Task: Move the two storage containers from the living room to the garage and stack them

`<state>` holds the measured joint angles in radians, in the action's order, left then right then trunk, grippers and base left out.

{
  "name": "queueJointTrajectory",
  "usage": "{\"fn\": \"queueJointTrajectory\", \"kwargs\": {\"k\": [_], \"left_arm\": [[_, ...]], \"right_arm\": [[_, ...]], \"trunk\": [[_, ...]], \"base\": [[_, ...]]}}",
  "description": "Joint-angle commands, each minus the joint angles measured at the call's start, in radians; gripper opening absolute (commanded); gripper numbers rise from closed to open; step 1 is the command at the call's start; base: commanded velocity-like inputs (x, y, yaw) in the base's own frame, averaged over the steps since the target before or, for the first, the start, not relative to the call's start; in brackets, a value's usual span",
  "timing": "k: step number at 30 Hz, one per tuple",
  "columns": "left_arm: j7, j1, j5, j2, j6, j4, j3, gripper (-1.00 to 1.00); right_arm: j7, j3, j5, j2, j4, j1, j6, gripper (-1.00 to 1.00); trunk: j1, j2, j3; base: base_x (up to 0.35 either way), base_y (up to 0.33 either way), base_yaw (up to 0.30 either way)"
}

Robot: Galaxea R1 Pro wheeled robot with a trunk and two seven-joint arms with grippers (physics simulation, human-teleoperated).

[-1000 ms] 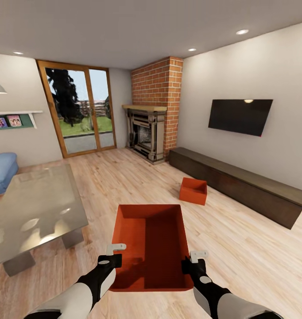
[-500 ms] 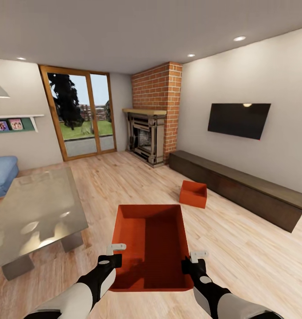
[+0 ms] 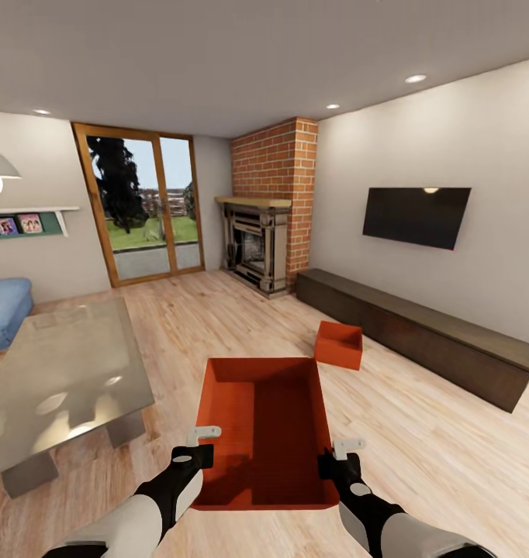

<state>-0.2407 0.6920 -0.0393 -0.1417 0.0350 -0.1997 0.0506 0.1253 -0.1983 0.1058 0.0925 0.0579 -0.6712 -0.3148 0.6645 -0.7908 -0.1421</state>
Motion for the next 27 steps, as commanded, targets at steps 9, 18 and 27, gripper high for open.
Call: {"fn": "queueJointTrajectory", "kwargs": {"k": [9,18,27], "left_arm": [[-0.009,0.0,-0.005,0.001,0.005,0.002,0.029,-1.0],[-0.009,0.0,-0.005,0.0,0.005,0.002,0.029,-1.0],[-0.009,0.0,-0.005,0.0,0.005,0.002,0.029,-1.0]], "right_arm": [[0.016,0.069,0.017,0.0,0.002,-0.002,-0.033,-1.0],[0.016,0.069,0.017,0.001,0.002,-0.002,-0.033,-1.0],[0.016,0.069,0.017,0.001,0.002,-0.002,-0.033,-1.0]], "trunk": [[0.0,-0.001,0.013],[0.0,-0.001,0.027],[0.0,-0.001,0.041]], "base": [[0.0,0.0,0.0],[0.0,0.0,0.0],[0.0,0.0,0.0]]}}
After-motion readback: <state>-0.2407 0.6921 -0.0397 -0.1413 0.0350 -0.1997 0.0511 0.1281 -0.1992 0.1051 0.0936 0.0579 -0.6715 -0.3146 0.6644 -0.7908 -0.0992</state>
